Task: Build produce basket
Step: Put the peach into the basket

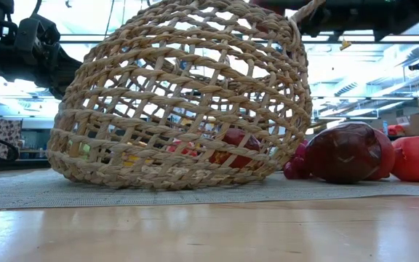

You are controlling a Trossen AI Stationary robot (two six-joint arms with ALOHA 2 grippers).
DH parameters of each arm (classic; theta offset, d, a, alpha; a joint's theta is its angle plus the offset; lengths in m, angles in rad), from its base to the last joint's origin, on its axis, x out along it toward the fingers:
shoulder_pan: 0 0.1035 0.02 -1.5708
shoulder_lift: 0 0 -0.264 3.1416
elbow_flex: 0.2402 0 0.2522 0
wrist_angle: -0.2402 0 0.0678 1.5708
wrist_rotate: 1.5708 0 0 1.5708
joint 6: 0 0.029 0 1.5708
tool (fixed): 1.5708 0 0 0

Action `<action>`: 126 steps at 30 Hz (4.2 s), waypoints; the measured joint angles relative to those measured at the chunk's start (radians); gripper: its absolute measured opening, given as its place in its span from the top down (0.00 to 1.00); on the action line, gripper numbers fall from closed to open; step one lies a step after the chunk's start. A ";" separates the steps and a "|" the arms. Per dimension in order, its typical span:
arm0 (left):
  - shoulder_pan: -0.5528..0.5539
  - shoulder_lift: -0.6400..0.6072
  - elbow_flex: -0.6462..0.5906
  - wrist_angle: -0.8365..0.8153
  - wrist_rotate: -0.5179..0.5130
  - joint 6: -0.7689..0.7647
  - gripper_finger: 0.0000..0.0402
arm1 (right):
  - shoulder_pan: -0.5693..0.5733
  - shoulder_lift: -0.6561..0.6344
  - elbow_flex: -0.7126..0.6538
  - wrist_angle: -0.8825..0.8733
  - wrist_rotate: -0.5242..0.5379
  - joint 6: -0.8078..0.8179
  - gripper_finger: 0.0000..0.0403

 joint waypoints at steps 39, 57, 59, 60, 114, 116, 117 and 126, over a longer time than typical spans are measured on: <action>0.000 0.000 0.000 0.000 0.000 0.000 0.91 | 0.064 -0.026 0.035 -0.070 -0.031 -0.078 0.32; 0.000 0.000 0.000 0.000 0.000 0.000 0.91 | 0.068 -0.023 0.177 -0.241 0.088 -0.914 0.32; 0.000 0.000 0.000 0.000 0.000 0.000 0.91 | 0.069 -0.023 0.177 -0.215 0.088 -1.006 0.32; 0.000 0.000 0.000 0.000 0.000 0.000 0.92 | 0.069 -0.023 0.177 -0.201 0.088 -1.047 0.32; 0.000 0.019 0.000 0.001 0.000 0.000 0.92 | -0.230 0.385 0.494 -0.599 -0.245 -0.465 0.32; 0.000 0.019 0.000 0.001 0.000 0.000 0.92 | -0.227 0.413 0.525 -0.641 -0.245 -0.453 0.32; 0.000 0.019 0.000 0.001 0.000 0.000 0.91 | -0.225 0.426 0.546 -0.667 -0.245 -0.450 0.32; 0.000 0.019 0.000 0.000 0.000 0.000 0.90 | -0.205 0.551 0.758 -0.873 -0.236 -0.442 0.30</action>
